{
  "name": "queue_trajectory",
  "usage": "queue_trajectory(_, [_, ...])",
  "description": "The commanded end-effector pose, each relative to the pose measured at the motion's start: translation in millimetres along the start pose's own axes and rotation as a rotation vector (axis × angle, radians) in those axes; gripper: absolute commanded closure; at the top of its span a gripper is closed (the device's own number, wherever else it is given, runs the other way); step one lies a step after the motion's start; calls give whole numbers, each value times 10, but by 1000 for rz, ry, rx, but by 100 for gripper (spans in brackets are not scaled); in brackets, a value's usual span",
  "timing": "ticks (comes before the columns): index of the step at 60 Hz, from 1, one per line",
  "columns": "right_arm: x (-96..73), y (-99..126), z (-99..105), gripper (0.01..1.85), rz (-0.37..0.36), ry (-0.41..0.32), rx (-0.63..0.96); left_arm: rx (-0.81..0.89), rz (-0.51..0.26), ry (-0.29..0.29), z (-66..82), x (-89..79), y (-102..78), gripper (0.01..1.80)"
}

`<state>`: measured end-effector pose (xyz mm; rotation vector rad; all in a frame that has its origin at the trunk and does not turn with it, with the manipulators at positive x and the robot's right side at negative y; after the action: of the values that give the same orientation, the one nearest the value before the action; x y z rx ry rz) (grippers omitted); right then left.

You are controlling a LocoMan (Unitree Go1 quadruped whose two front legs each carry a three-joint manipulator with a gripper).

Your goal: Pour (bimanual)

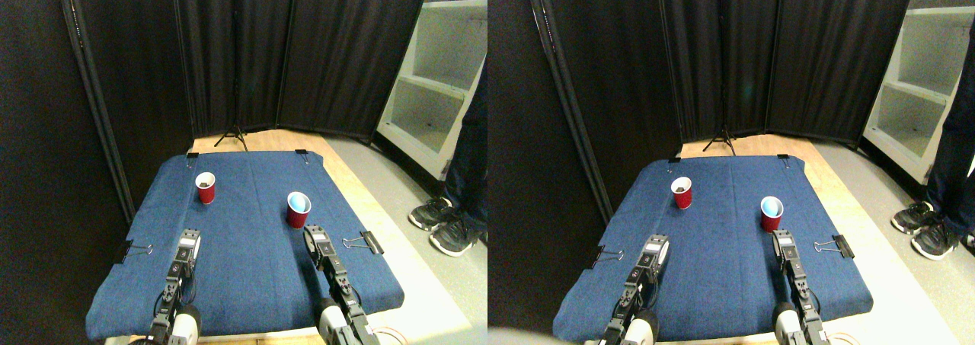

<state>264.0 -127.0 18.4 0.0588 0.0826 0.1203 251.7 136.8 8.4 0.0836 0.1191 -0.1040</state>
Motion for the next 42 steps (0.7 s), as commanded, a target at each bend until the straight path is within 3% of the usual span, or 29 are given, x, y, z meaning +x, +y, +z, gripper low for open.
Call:
queue_trajectory(1, [4,6,33,137,1,-24,-11,-2,-5,-29,43,6,-10,148])
queue_trajectory(25, [30,14,39,135,7,-19,-14,-10,-27,-24,58,29,-22,148])
queue_trajectory(28, [42,15,51,137,20,-35,1,-9,-60,-45,53,40,-1,127])
queue_trajectory(42, [117,54,178,137,48,-120,127,-130,-84,-134,191,86,0,113])
